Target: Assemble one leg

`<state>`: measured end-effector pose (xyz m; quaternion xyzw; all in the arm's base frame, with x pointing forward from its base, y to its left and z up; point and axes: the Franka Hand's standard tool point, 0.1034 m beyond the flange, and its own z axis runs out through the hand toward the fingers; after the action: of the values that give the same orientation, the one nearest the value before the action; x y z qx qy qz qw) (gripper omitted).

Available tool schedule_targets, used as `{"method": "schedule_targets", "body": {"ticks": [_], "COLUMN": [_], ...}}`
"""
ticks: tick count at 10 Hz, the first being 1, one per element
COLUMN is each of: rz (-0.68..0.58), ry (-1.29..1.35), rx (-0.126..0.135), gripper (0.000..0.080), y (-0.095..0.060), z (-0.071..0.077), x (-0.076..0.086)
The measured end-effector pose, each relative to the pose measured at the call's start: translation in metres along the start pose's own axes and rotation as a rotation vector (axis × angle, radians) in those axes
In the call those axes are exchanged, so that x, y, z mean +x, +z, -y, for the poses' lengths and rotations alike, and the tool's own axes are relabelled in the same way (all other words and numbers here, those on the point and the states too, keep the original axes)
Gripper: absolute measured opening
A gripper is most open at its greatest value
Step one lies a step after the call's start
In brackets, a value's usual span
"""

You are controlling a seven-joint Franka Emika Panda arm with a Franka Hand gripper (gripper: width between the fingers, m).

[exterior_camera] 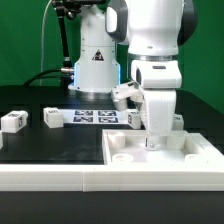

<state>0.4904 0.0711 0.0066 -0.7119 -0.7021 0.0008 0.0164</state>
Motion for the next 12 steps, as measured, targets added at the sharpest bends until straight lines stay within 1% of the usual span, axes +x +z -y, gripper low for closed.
{"method": "schedule_targets", "body": {"ticks": [1,5,6,7,8,9,10,11,12], "rz": [0.000,0.001,0.004,0.006,0.009,0.012,0.012,0.012,0.010], "ry": [0.000,0.009,0.026,0.044,0.066,0.108,0.162,0.164,0.236], "rx": [0.000,-0.001,-0.005,-0.016,-0.026,-0.028,-0.031,-0.028,-0.028], "gripper": [0.0642,0.0648,0.0648,0.0648,0.0648,0.0648,0.0648,0.0648,0.0648], "y": [0.000,-0.001,-0.009,-0.021,-0.031,-0.037,-0.039,-0.037,-0.037], "z": [0.000,0.000,0.000,0.001,0.005,0.010,0.011,0.011,0.011], "x": [0.000,0.000,0.004,0.008,0.011,0.012,0.016,0.014,0.015]}}
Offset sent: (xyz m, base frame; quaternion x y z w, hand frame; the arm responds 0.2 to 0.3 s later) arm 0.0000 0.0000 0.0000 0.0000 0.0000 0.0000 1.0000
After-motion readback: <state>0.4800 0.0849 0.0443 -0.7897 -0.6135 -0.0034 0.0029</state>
